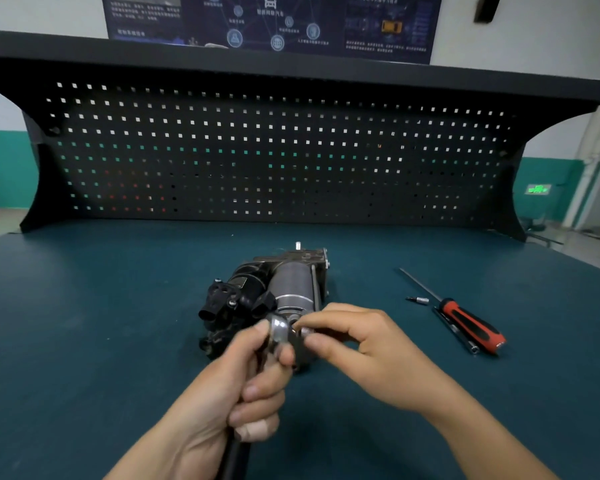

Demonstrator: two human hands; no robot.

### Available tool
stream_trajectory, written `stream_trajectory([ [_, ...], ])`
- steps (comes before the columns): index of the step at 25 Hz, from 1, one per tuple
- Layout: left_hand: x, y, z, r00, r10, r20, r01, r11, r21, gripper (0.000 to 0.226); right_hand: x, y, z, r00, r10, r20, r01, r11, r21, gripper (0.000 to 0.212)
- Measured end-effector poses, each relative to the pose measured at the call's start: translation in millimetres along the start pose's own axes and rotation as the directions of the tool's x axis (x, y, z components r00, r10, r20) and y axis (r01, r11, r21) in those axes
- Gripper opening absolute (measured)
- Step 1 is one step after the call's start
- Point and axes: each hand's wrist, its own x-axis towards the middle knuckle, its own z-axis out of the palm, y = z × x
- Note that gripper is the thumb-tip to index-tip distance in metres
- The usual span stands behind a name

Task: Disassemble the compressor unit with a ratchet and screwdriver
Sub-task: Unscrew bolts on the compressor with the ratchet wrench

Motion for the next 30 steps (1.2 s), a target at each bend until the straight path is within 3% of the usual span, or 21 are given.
stream_trajectory([
  [3, -1, 18, -10, 0.994, 0.108, -0.010, -0.109, 0.979, -0.173, 0.039, -7, 18, -12, 0.969, 0.058, -0.240, -0.082, 0.992, -0.093, 0.015],
  [5, -2, 26, -14, 0.990, 0.140, -0.003, -0.137, 0.961, -0.240, 0.035, -9, 36, -25, 0.944, 0.130, -0.303, -0.223, 0.928, -0.298, 0.016],
  [7, 0, 24, -16, 0.986, 0.159, 0.042, -0.143, 0.957, -0.252, 0.037, -6, 59, -36, 0.915, 0.334, -0.227, -0.403, 0.711, -0.577, 0.021],
  [9, 5, 15, -21, 0.964, 0.133, 0.229, -0.046, 0.936, -0.350, 0.031, -4, 81, -38, 0.828, 0.529, -0.187, -0.490, 0.520, -0.700, 0.024],
  [11, 9, 12, -22, 0.920, 0.057, 0.389, 0.116, 0.906, -0.408, 0.040, -3, 97, -36, 0.776, 0.607, -0.174, -0.538, 0.492, -0.684, 0.025],
  [13, 11, 11, -27, 0.897, 0.043, 0.440, 0.151, 0.906, -0.396, 0.051, -2, 107, -35, 0.758, 0.629, -0.173, -0.557, 0.486, -0.673, 0.027],
  [15, 13, 11, -27, 0.861, 0.063, 0.505, 0.157, 0.911, -0.381, 0.044, 1, 112, -39, 0.742, 0.638, -0.206, -0.573, 0.445, -0.688, 0.031],
  [17, 13, 9, -30, 0.879, 0.071, 0.472, 0.123, 0.923, -0.366, 0.033, 3, 116, -44, 0.717, 0.645, -0.263, -0.589, 0.358, -0.725, 0.033],
  [19, 14, 9, -33, 0.840, 0.067, 0.538, 0.179, 0.903, -0.391, 0.039, 5, 121, -49, 0.680, 0.669, -0.299, -0.606, 0.284, -0.743, 0.024],
  [22, 17, 10, -33, 0.858, 0.037, 0.513, 0.185, 0.908, -0.375, 0.043, 15, 125, -66, 0.654, 0.683, -0.327, -0.653, 0.290, -0.700, 0.016],
  [25, 19, 7, -31, 0.798, 0.060, 0.599, 0.229, 0.890, -0.394, 0.053, 31, 137, -85, 0.643, 0.652, -0.402, -0.683, 0.250, -0.686, 0.019],
  [30, 21, 9, -28, 0.758, 0.084, 0.647, 0.203, 0.912, -0.356, 0.057, 43, 165, -88, 0.606, 0.741, -0.289, -0.604, 0.192, -0.774, 0.026],
])
